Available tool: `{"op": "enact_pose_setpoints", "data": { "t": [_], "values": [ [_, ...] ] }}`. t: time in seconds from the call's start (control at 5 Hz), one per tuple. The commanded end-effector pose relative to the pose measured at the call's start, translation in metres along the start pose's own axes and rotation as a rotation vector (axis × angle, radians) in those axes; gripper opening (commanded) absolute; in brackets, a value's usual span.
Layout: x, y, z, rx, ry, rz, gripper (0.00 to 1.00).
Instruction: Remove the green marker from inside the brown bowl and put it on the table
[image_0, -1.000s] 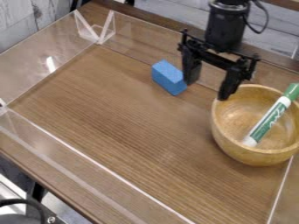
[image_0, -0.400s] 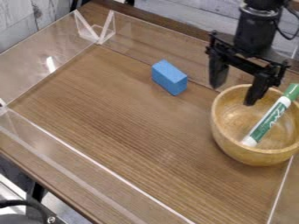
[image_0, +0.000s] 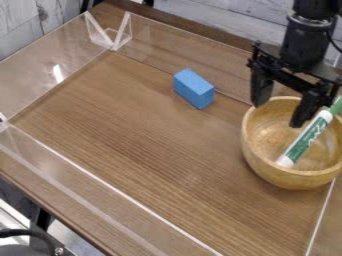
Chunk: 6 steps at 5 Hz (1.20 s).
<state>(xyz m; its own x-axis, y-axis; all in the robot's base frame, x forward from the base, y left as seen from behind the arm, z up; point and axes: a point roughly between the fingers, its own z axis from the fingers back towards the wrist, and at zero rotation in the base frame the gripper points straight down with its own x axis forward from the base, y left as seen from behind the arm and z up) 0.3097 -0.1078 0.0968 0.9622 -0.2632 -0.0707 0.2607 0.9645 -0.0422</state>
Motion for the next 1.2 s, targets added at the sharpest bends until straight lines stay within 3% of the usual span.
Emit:
{"op": "enact_pose_setpoints", "data": {
  "t": [0.0, 1.0],
  "values": [
    [0.011, -0.007, 0.017, -0.003, -0.078, -0.024, 1.0],
    [0.021, -0.029, 0.004, -0.005, -0.131, -0.079, 1.0]
  ]
}}
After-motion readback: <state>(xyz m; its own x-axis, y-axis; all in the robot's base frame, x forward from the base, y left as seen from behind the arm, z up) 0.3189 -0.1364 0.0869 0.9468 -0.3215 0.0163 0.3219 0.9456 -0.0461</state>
